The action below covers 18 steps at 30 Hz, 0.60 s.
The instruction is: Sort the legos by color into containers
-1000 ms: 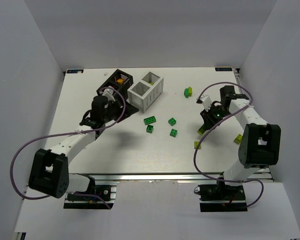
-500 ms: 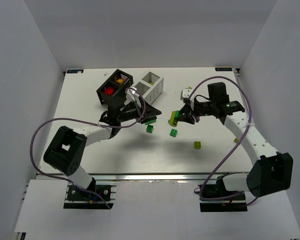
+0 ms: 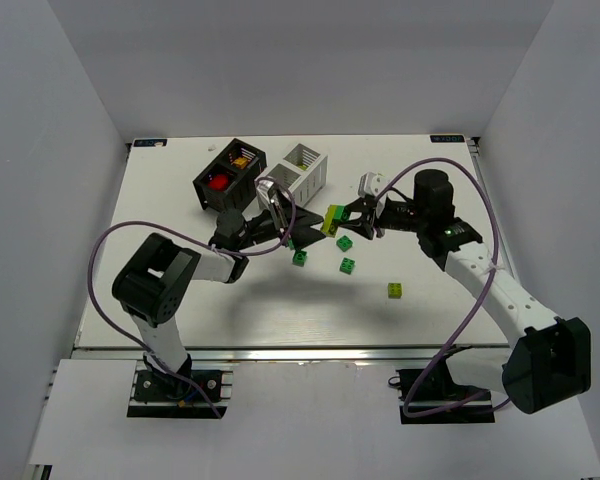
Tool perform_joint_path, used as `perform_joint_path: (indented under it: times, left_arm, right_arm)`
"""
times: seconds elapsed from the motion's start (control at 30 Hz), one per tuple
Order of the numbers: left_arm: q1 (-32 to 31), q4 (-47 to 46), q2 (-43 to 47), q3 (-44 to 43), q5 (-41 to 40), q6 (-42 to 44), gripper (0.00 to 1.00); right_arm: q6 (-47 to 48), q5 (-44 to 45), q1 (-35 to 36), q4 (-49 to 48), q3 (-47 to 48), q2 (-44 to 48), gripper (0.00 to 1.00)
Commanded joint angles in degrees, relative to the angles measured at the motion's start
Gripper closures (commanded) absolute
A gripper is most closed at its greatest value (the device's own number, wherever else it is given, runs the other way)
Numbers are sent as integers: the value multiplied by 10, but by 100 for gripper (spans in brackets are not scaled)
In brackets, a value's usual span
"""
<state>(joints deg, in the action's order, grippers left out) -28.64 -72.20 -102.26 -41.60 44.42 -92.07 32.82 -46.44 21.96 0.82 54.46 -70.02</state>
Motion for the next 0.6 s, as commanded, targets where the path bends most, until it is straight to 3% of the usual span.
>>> perform_joint_path:
  times: [0.0,0.57]
  left_arm:
    - [-4,-207,-11,0,12,-70,9]
    - [-10,-318,-58,-40,6,-152,26]
  right_arm:
    - [-42,11,3,-92,-2,16,100]
    - [-77,23,20,-137,-21,1,100]
